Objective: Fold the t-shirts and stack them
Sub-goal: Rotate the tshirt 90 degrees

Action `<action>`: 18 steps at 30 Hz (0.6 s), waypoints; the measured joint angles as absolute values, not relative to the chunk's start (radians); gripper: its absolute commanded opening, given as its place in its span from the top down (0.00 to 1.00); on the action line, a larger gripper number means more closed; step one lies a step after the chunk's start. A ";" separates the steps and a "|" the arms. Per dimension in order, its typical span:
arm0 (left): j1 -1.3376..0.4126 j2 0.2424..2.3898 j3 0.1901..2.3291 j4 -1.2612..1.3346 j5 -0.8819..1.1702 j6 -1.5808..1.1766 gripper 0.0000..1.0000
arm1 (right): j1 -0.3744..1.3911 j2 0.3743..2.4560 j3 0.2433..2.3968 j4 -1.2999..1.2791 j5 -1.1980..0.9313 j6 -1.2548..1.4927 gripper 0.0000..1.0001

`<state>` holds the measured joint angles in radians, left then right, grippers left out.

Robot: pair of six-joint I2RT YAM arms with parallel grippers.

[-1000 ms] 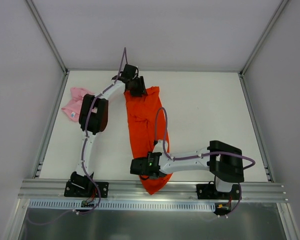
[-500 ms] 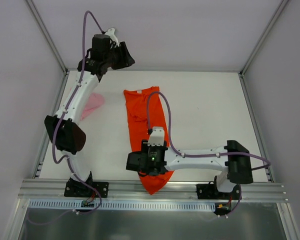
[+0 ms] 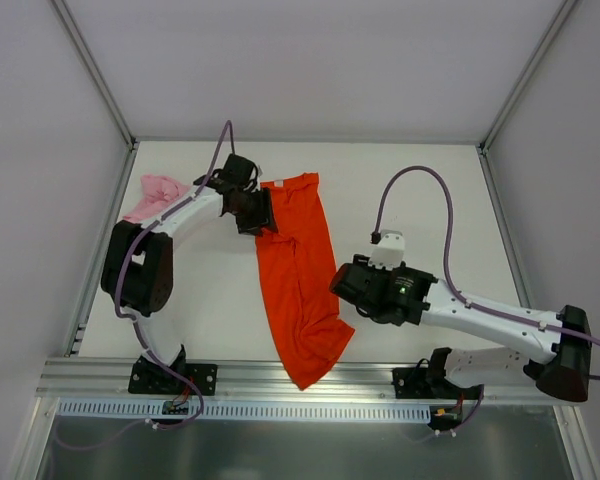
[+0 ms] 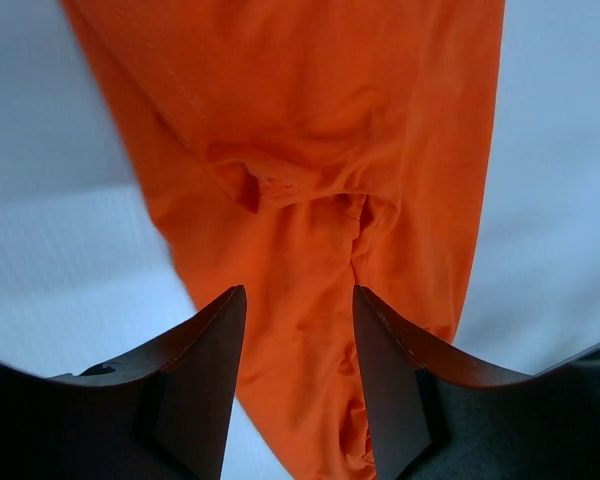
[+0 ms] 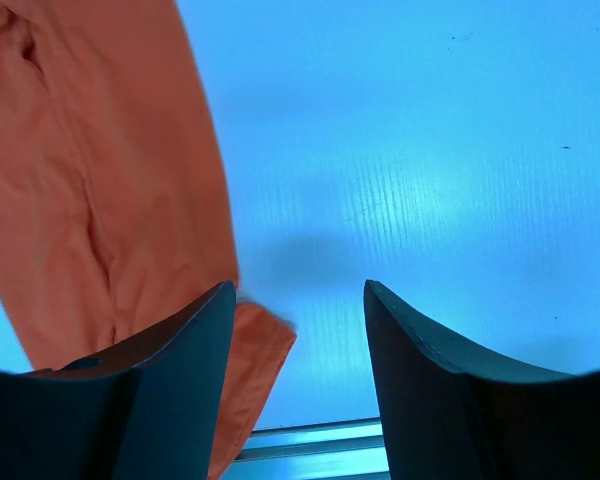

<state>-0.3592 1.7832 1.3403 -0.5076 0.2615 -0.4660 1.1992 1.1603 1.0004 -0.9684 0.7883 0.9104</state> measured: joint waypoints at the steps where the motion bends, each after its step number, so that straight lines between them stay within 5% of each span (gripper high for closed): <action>1: -0.376 1.798 1.340 -0.502 0.261 -0.473 0.51 | 1.178 1.168 0.986 -0.946 0.768 0.881 0.42; 18: -0.436 2.072 1.492 -0.461 0.120 -0.547 0.55 | 0.942 1.211 0.958 -0.739 0.610 0.601 0.43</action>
<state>-0.4358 2.0724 1.4921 -0.4610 0.1204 -0.5468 0.9417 1.2114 0.9585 -0.7387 0.6098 0.6006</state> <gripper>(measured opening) 0.447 0.576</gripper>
